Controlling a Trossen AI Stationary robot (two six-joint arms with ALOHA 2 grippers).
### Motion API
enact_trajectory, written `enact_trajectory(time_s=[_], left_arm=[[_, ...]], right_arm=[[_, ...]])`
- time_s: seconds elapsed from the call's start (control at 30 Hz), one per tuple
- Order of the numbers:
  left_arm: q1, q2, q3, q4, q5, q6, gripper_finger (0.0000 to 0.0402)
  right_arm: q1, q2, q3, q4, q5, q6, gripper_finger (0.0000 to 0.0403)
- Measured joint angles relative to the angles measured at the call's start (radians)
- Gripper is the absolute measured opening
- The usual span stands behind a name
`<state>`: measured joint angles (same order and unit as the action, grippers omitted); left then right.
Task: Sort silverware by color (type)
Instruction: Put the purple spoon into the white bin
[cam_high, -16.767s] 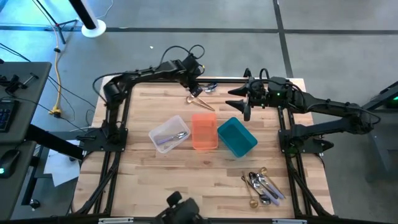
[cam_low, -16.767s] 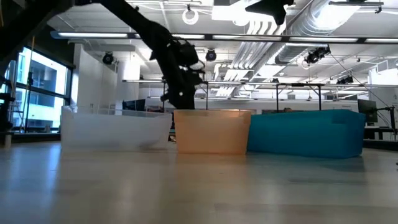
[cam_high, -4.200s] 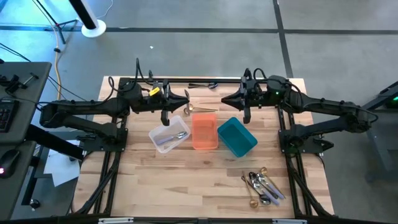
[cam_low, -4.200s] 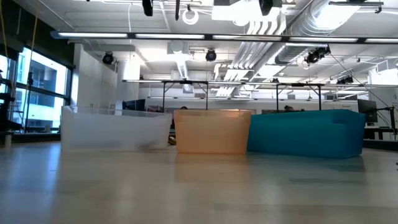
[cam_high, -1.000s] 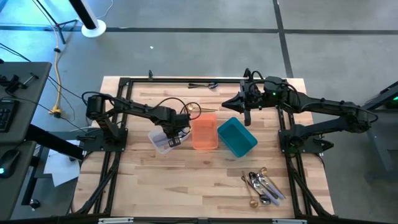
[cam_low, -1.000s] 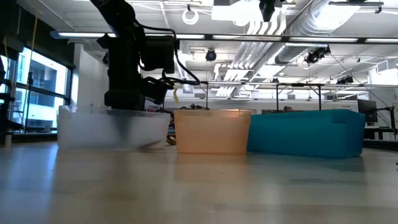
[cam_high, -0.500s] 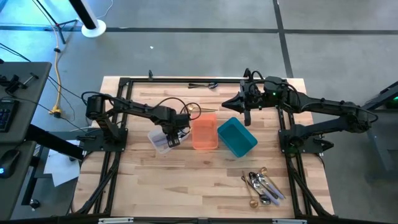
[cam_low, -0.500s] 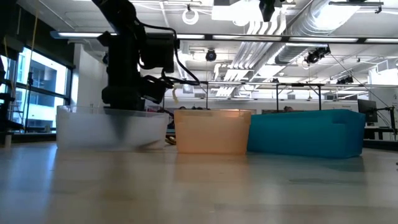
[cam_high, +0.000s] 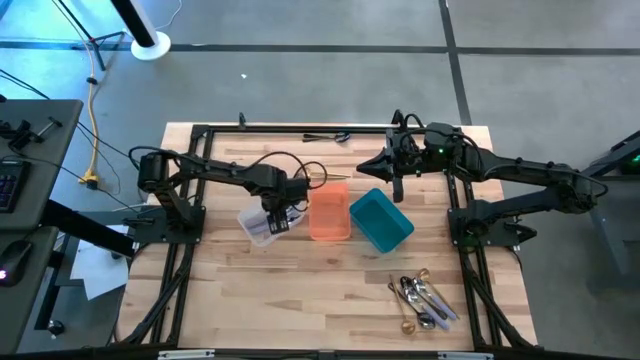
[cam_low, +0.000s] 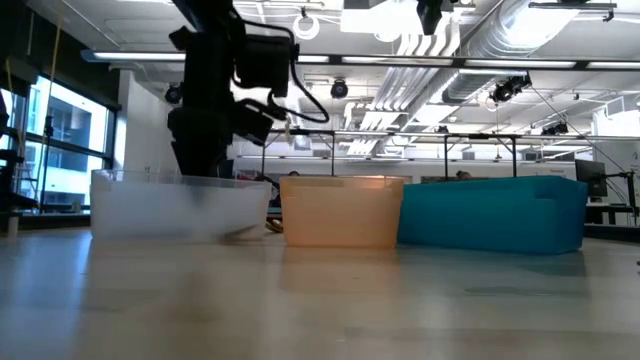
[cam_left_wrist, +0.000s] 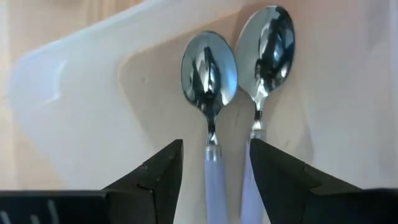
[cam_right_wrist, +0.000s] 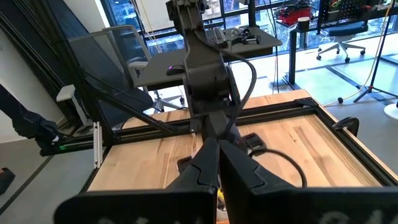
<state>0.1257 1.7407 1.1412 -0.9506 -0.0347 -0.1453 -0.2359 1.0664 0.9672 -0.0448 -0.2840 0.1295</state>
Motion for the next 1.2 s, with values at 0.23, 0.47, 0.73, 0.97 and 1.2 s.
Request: enact_trajectory(time_s=[0.23, 0.47, 0.73, 0.97, 1.2], left_arm=[[0.019, -0.109, 0.072, -0.068, -0.002, -0.001, 0.0177], [0.023, -0.364, 0.078, 0.125, -0.004, -0.029, 0.0177], [-0.005, -0.611, 0.079, 0.569, -0.004, 0.091, 0.0177], [-0.024, -0.760, -0.083, 0.902, 0.004, 0.127, 0.0177], [-0.024, -0.846, -0.300, 1.081, -0.024, -0.006, 0.0177]], right_arm=[[0.000, 0.000, 0.000, -0.003, -0.005, 0.000, 0.0000], [0.000, 0.000, 0.000, -0.005, -0.006, 0.000, 0.0000], [0.000, 0.000, 0.000, -0.005, -0.007, 0.000, 0.0000], [0.000, 0.000, 0.000, -0.004, -0.008, 0.000, 0.0000], [0.000, 0.000, 0.000, -0.003, -0.008, -0.008, 0.0000]])
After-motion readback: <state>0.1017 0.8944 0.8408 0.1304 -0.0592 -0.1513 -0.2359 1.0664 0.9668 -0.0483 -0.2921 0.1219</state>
